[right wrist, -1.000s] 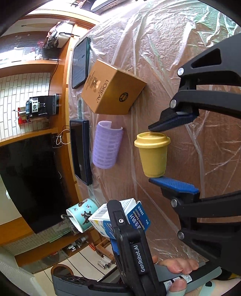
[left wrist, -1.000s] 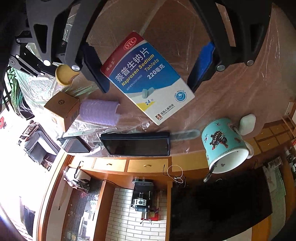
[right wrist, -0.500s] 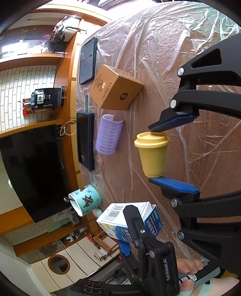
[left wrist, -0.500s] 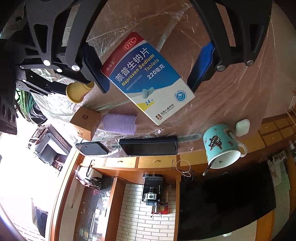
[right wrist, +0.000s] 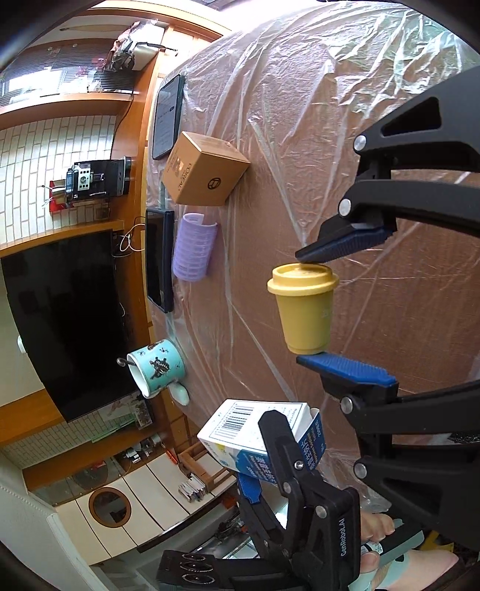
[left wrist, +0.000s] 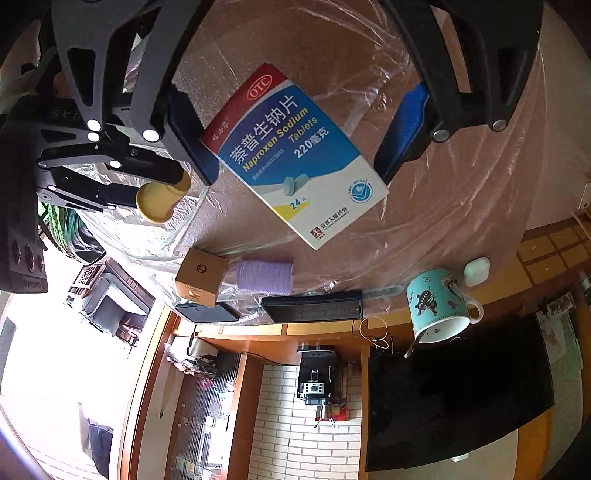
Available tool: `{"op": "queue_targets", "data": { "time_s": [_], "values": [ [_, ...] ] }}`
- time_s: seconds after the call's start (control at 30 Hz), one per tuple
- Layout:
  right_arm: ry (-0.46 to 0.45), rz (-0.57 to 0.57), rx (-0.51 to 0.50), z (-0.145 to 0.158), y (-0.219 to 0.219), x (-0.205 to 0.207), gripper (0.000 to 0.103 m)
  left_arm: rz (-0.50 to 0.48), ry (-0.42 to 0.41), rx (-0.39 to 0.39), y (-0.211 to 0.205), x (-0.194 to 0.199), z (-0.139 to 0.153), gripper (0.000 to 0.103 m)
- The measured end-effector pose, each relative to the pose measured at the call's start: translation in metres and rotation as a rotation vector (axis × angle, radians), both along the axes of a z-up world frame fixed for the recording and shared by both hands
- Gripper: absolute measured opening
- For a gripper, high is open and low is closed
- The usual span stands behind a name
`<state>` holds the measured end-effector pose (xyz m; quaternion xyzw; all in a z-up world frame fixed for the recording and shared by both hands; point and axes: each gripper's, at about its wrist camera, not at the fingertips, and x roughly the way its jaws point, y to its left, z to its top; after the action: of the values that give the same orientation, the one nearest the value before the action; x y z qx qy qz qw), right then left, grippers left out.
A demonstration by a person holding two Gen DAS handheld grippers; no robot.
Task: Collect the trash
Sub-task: 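Carry the naproxen box and yellow cup over the black trash bin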
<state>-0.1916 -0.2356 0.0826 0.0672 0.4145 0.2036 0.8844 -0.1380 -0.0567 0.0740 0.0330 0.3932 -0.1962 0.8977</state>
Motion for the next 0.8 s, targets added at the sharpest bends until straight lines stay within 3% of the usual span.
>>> {"op": "queue_targets", "data": {
  "time_s": [0.43,0.8],
  "values": [
    [-0.044,0.041,0.006,0.014,0.000,-0.040,0.049,-0.017,0.013,-0.039,0.013,-0.051,-0.003,0.087],
    [-0.068,0.083,-0.001,0.021,0.005,-0.076,0.049,-0.037,-0.009,-0.008,0.020,-0.094,-0.001,0.087]
  ]
}}
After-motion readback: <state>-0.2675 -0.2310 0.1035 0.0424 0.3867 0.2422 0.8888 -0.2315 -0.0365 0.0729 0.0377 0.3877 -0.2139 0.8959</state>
